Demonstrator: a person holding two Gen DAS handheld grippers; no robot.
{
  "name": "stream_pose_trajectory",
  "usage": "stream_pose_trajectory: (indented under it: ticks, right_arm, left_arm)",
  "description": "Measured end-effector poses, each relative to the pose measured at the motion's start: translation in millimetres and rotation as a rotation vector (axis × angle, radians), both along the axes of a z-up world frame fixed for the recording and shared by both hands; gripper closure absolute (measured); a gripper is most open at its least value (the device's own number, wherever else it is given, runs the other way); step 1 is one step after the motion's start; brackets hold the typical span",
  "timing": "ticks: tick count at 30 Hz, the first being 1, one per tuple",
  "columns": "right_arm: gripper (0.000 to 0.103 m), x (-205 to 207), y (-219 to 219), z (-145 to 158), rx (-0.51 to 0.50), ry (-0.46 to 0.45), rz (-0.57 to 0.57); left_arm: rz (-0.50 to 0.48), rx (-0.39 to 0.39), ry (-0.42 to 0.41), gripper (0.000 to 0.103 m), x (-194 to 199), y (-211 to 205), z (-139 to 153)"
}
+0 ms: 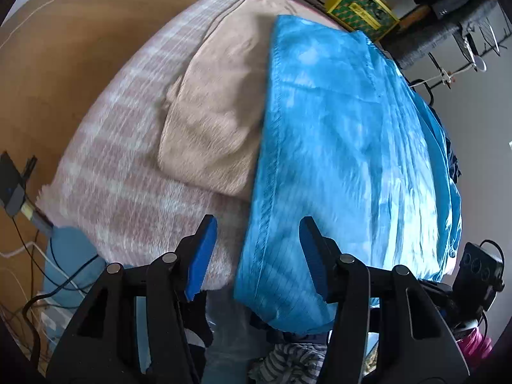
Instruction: Fold large clothes
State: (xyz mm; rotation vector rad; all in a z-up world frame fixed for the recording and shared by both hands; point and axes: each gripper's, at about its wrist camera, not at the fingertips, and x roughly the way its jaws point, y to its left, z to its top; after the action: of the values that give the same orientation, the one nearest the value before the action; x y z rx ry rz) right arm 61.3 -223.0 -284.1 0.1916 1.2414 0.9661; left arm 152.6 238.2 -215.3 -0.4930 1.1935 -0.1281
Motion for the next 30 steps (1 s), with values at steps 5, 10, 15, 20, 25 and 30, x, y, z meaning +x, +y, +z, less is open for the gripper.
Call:
stream_pose_trajectory:
  ticks: [5,10,15,20,25,30]
  right_arm:
    - [0.051,18,19,-15,0.027,0.084,-0.06]
    - [0.101,28,37,-24,0.075,0.137,-0.098]
    - [0.103,26,22,-14,0.02,0.084,-0.131]
    - [0.103,27,6,-21,-0.04,0.074,-0.156]
    - [0.103,29,7,-14,-0.015,0.061,-0.135]
    - [0.102,23,21,-4,-0.063,0.017,-0.09]
  left_arm:
    - [0.014,-0.008,0.015,0.048,0,1,-6]
    - [0.038,-0.026,0.005,0.048,2,8,-3]
    - [0.051,-0.065,0.01,0.048,2,14,-8]
    - [0.044,-0.089,0.016,0.048,10,11,-14]
    - [0.022,-0.084,0.026,0.048,20,2,-22]
    - [0.041,-0.107,0.021,0.048,23,3,-28]
